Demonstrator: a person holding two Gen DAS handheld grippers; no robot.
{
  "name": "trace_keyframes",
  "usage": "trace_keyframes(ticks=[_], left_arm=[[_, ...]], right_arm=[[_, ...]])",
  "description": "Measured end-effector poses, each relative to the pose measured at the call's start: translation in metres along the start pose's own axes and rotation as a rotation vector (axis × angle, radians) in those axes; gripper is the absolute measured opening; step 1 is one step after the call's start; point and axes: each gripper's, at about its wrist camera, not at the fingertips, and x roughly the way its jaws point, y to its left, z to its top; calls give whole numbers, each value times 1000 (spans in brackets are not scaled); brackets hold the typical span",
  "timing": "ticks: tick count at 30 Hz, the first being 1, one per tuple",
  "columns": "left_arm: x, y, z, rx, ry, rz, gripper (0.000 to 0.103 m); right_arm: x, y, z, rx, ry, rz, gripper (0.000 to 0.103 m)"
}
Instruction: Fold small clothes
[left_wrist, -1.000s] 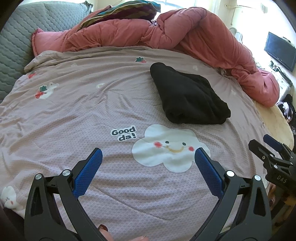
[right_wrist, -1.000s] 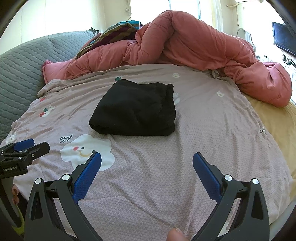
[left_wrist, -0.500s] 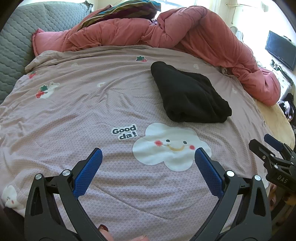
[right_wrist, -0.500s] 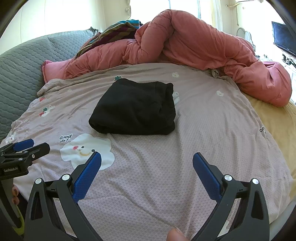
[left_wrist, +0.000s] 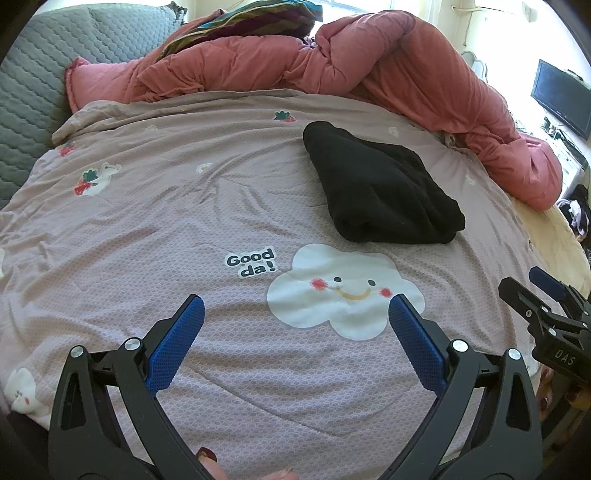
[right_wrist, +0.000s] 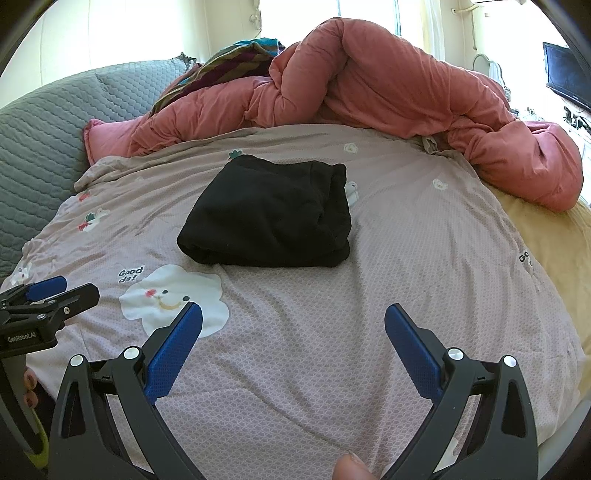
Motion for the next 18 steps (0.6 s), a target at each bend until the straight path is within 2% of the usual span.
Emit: trace_keyframes(ticks=[18], left_arm=[[3,0,-1,1,21,26,94]], right_arm=[[4,0,-3,-1,6,0,99]])
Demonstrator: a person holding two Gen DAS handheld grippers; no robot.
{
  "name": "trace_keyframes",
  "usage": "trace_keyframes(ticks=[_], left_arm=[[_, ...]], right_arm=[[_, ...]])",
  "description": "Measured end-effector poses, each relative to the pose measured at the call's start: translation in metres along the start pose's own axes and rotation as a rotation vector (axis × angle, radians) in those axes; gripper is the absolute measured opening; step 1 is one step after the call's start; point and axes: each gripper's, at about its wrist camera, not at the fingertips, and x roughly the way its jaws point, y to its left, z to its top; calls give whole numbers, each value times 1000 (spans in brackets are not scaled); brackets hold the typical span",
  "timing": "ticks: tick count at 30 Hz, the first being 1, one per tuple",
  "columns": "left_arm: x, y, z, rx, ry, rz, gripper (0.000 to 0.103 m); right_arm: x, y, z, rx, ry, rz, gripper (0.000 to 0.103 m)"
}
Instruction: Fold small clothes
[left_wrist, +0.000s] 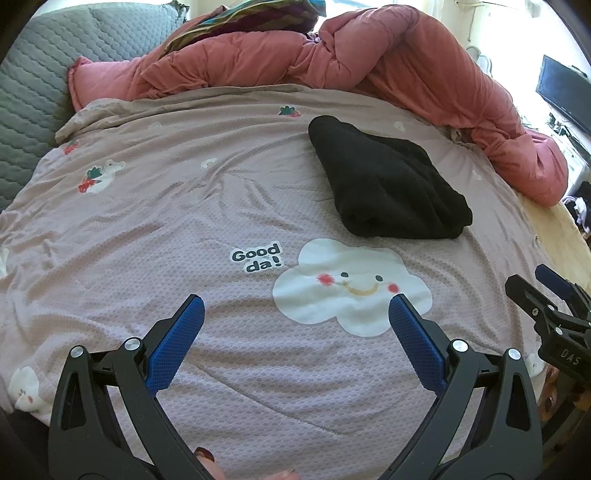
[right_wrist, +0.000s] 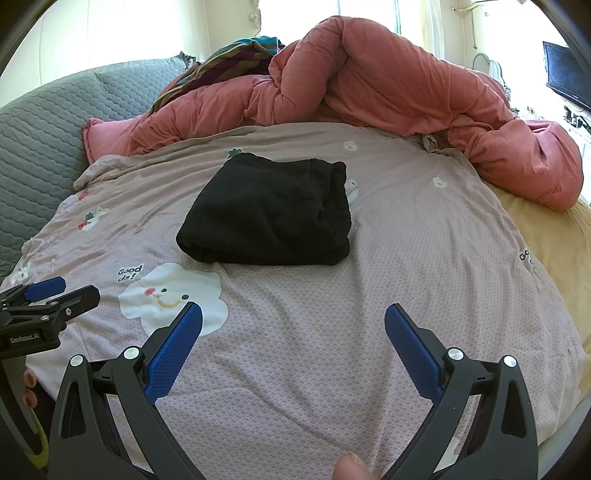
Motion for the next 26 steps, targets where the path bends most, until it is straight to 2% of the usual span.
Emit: trace_keyframes(ticks=[8,11,14,17,21,24,26], left_arm=[[3,5,2,-13,10,2,94],[6,12,3,-24,25,67,94],[10,31,3,-74,42,61,94],[16,63,10,-140,64,52,94],[22,141,30,-249,67,143,94],[18,219,42,-331,34,275,94],[16,271,47,-378,19,383,94]], right_arm=[[1,-12,2,38,0,-48,99],[-1,-28,3,74,15,-119,98],[-11,-61,3,157,5,-225,98],[-26,-119,-7,330,2,-373,98],[-60,-223,-49,596,26,-651,98],[-95,-293,-89,702,20,-872,98],[-109,-327,-114,757,80,-981,98]])
